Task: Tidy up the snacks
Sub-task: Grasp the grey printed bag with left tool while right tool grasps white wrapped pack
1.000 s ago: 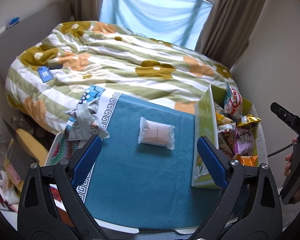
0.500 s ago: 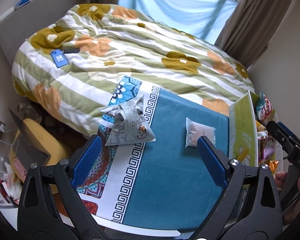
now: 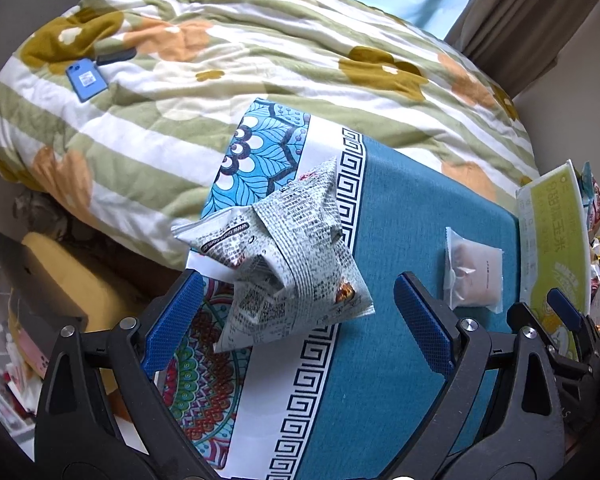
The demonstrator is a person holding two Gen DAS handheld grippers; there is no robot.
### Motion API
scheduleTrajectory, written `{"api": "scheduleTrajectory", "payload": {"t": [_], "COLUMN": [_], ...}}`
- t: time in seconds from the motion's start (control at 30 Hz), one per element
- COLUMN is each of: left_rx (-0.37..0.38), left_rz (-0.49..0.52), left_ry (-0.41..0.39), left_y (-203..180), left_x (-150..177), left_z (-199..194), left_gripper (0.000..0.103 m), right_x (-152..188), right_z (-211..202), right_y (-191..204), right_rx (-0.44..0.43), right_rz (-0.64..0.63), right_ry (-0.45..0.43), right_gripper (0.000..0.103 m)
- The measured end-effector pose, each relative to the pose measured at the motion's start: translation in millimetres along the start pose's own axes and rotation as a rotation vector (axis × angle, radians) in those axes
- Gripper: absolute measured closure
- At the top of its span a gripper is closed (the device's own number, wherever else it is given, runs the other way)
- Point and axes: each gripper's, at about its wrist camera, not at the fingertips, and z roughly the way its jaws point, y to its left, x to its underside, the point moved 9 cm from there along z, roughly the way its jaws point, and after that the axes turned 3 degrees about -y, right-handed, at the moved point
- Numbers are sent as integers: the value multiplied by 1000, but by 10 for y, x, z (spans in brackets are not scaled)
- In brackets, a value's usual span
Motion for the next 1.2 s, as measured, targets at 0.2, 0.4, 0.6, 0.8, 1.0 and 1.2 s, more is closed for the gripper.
{"api": "scheduleTrajectory", "payload": {"t": [0.2, 0.4, 0.6, 0.8, 1.0, 1.2], "left_rx": [-11, -11, -6, 3, 11, 12], "left_rz": [34, 99, 193, 228, 237, 237], "left_ry": [31, 71, 51, 52, 56, 64], "left_y": [-25, -19, -93, -185, -221, -243], "left_x": [-59, -27, -60, -76, -84, -88], "left_z": [402, 620, 619, 622, 635, 643], "left_gripper": [7, 24, 31, 32, 32, 32], "right_x": [103, 217, 204, 218, 212, 199], "right_z": [305, 554, 677, 844, 957, 990], "right_y": [-40, -46, -42, -66, -99, -196], "right_rx": [55, 112, 168, 183, 238, 245], "right_rz": [26, 55, 33, 8, -40, 10], "right_ry": [9, 26, 7, 34, 43, 42], "right_gripper": [1, 1, 1, 1, 1, 1]}}
